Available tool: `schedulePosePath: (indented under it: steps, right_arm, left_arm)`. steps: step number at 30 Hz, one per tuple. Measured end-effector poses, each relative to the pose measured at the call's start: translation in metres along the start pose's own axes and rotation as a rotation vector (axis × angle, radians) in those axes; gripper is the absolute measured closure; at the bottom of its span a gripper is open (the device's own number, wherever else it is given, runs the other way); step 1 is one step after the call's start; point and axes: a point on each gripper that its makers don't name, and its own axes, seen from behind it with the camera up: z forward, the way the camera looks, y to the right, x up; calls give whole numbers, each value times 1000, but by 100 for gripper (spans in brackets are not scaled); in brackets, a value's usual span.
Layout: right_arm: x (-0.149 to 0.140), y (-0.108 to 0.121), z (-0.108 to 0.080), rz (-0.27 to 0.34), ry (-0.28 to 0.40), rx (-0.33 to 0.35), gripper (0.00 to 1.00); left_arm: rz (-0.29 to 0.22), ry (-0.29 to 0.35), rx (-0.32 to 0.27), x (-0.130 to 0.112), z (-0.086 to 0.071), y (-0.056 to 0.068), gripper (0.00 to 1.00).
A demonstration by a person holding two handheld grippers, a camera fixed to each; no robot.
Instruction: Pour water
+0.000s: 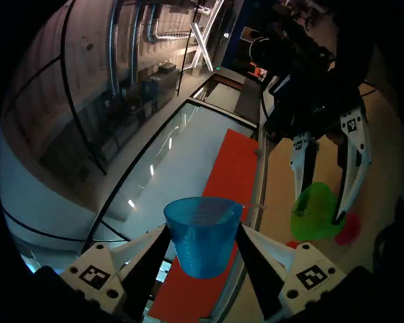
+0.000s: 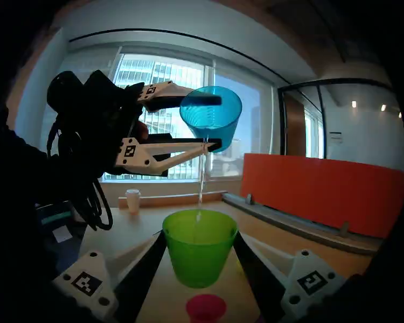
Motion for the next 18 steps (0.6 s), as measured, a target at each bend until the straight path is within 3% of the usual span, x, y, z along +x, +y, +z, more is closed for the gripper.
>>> schedulePosePath:
  steps: [18]
  right_arm:
    - [1, 2, 1, -2, -3, -3, 10]
  left_arm:
    - [62, 5, 6, 6, -4, -5, 17]
